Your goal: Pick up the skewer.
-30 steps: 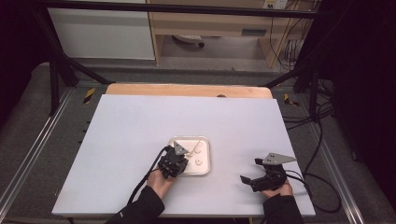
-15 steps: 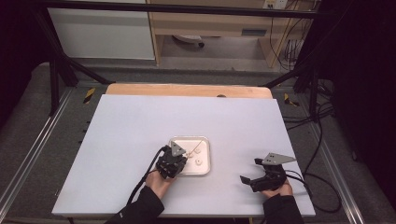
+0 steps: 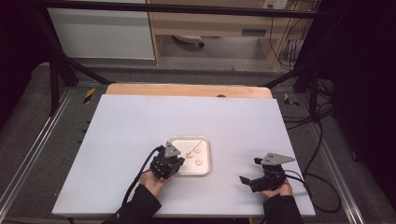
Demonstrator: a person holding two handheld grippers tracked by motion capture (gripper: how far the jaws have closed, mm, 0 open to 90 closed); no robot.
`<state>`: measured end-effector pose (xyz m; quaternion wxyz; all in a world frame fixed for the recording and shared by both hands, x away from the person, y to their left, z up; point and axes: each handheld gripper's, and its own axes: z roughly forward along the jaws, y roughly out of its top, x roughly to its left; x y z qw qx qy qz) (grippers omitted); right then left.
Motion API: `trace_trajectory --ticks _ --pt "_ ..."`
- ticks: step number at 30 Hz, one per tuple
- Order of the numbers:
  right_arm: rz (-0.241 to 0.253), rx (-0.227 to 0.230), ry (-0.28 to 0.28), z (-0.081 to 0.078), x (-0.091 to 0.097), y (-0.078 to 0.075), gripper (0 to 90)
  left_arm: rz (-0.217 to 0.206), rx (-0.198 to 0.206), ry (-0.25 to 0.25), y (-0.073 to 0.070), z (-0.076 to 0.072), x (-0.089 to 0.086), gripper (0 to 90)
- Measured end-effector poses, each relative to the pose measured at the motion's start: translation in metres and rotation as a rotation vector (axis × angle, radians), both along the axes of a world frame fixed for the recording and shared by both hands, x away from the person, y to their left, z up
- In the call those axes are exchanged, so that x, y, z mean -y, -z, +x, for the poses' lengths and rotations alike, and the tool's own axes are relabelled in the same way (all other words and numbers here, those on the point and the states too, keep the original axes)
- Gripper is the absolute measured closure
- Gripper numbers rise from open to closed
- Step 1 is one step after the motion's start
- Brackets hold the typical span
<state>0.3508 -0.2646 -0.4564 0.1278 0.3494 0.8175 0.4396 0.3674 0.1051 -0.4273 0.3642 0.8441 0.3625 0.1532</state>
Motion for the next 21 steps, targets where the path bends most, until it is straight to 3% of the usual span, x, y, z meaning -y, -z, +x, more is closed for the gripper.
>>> trace_trajectory --ticks 5,21 --pt "-0.015 0.009 -0.008 -0.001 -0.004 -0.003 1.4 -0.001 0.013 0.047 -0.002 -0.002 -0.002 87.8" --pt "-0.069 0.043 -0.052 -0.004 -0.022 -0.008 1.4 0.016 0.02 0.128 -0.006 -0.005 0.002 87.8"
